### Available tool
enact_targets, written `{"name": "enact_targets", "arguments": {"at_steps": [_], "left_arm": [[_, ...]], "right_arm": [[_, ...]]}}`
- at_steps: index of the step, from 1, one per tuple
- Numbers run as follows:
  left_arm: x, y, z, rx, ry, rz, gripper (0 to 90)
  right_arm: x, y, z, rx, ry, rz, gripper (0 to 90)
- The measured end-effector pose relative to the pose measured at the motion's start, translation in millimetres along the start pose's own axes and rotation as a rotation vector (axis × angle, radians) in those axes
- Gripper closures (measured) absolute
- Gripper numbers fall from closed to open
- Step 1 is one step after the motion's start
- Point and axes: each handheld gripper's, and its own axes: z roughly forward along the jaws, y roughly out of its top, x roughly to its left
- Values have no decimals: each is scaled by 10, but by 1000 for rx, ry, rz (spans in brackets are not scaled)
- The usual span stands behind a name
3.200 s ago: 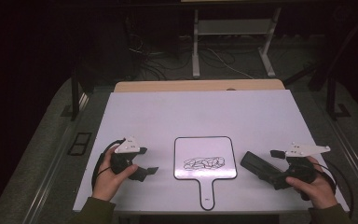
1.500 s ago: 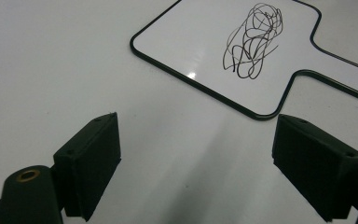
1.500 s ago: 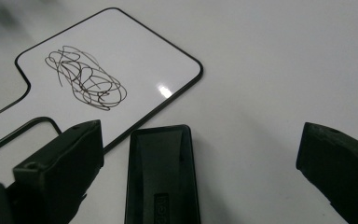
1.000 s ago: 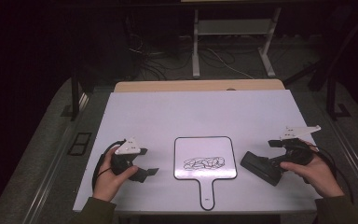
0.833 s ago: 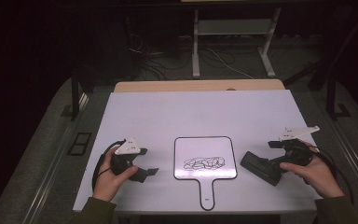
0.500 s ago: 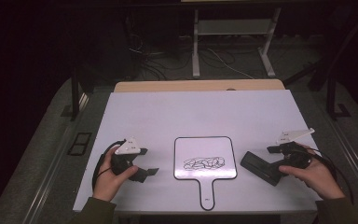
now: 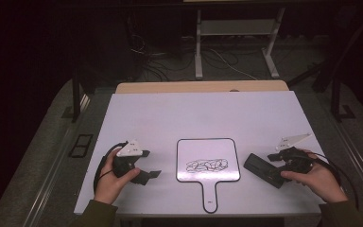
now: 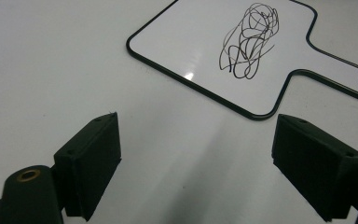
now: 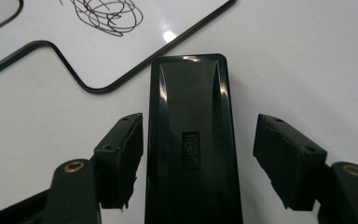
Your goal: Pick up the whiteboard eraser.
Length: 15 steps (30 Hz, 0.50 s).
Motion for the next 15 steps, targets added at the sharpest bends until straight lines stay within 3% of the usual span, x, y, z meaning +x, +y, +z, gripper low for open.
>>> {"name": "enact_targets", "arguments": {"at_steps": [4, 15], "left_arm": [[1, 0, 1, 2, -1, 2, 148], [-7, 2, 10, 3, -5, 0, 148]], "right_arm": [[5, 0, 39, 31, 13, -2, 323], [42, -1, 124, 60, -32, -48, 367]]}}
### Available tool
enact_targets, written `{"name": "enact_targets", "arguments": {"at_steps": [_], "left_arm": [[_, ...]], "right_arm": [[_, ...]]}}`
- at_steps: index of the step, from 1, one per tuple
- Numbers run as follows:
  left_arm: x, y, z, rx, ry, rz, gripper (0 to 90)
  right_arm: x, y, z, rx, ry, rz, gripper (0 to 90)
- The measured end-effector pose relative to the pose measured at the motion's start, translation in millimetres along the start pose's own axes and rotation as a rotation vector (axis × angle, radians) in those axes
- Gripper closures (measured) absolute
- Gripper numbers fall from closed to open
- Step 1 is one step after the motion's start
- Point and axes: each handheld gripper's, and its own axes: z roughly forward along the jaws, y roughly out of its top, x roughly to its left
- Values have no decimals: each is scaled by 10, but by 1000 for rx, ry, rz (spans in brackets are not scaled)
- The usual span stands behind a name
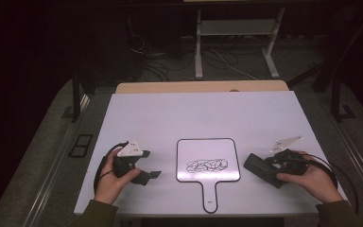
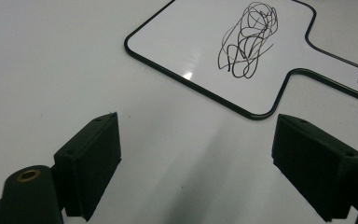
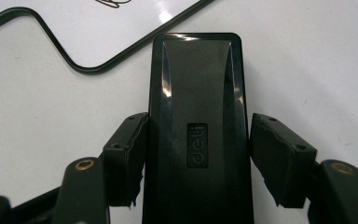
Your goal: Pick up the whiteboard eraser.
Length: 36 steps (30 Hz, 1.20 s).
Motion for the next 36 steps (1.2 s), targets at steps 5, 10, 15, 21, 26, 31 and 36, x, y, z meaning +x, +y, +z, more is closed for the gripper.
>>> {"name": "enact_targets", "arguments": {"at_steps": [5, 10, 15, 21, 26, 31, 36], "left_arm": [[-5, 1, 6, 1, -1, -2, 148], [-4, 1, 5, 4, -2, -2, 148], [-5, 2, 6, 4, -2, -1, 148], [-6, 2, 7, 4, -3, -2, 148], [-9, 4, 11, 5, -5, -1, 148], [-12, 4, 14, 6, -7, 0, 148], [-10, 4, 14, 9, -9, 3, 147]], "right_arm": [[4, 5, 26, 15, 2, 2, 378], [24, 23, 59, 31, -9, -10, 378], [32, 38, 70, 44, -18, -24, 381], [37, 52, 72, 54, -21, -20, 383], [48, 75, 72, 69, -28, -34, 385], [51, 88, 71, 80, -30, -36, 386], [29, 85, 66, 81, -17, -19, 386]]}}
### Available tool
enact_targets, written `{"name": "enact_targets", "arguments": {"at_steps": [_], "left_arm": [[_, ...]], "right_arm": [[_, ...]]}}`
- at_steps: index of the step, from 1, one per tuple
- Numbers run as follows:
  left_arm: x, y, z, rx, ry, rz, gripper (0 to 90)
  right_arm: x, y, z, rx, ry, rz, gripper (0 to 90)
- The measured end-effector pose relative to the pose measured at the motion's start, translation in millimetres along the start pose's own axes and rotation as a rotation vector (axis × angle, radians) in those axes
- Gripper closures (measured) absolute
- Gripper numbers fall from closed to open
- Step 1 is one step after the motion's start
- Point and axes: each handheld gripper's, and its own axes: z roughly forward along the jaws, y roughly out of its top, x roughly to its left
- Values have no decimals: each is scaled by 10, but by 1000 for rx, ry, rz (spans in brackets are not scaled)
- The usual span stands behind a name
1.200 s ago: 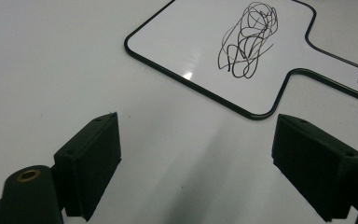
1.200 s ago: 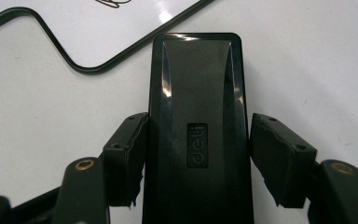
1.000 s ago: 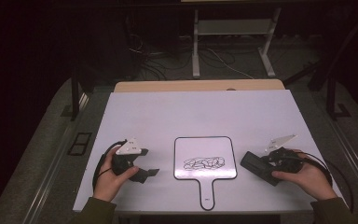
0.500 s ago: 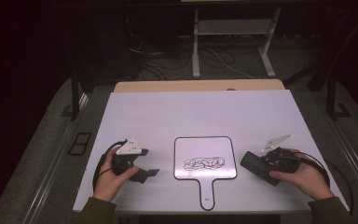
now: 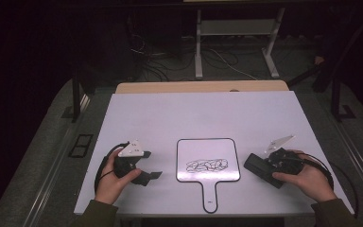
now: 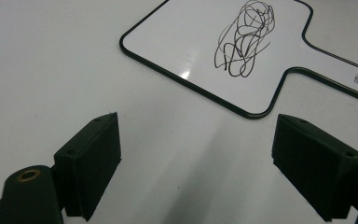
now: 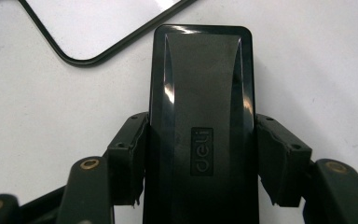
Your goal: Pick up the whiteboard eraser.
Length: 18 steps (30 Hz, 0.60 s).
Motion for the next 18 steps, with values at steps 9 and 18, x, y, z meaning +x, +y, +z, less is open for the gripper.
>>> {"name": "enact_targets", "arguments": {"at_steps": [9, 18], "left_arm": [[-5, 1, -1, -2, 0, -2, 147], [-3, 1, 1, -2, -1, -1, 148]], "right_arm": [[2, -31, 5, -18, 2, -6, 376], [-2, -33, 23, -6, 4, -4, 383]]}}
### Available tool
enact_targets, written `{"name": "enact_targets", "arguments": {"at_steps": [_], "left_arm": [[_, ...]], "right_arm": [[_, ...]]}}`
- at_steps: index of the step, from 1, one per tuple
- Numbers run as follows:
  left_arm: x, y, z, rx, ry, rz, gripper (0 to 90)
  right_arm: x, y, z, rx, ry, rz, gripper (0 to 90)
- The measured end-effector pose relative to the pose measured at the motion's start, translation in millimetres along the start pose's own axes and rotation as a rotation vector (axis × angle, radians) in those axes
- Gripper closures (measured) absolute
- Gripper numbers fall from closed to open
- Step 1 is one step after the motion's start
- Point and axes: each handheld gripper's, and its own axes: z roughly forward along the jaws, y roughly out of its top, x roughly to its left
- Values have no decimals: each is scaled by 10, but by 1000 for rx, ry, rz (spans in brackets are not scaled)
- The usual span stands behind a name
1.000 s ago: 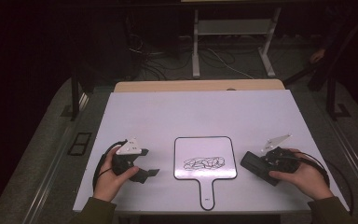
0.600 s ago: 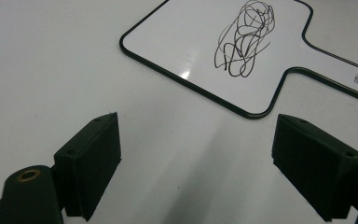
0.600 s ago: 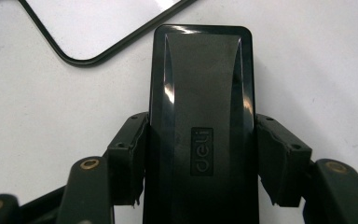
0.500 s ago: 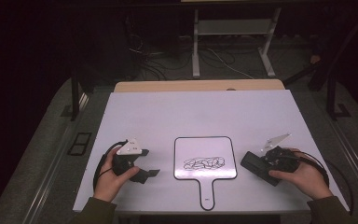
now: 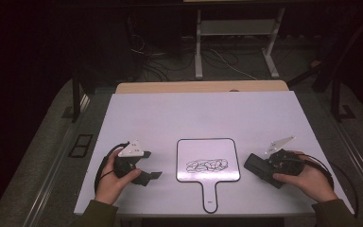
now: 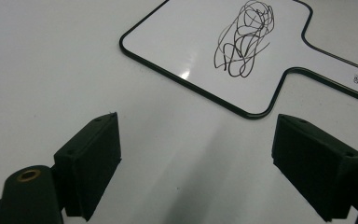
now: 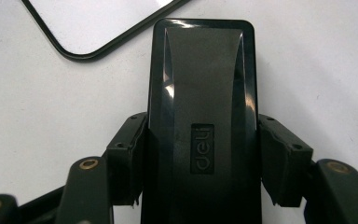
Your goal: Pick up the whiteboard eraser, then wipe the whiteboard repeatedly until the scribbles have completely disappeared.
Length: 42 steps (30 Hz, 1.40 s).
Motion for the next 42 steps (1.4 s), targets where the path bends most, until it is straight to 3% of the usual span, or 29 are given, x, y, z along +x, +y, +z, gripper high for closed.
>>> {"name": "enact_targets", "arguments": {"at_steps": [3, 18, 30, 42], "left_arm": [[-1, 1, 2, 3, -1, 4, 148], [17, -11, 3, -12, -10, -9, 148], [8, -19, 18, -6, -7, -10, 147], [9, -19, 21, -6, -10, -11, 147]], "right_arm": [[4, 17, -8, 14, -1, -6, 384], [-52, 110, -153, -29, 9, 26, 385], [-35, 301, -203, -69, 31, 12, 385], [-12, 601, -157, -93, 42, -15, 385]]}}
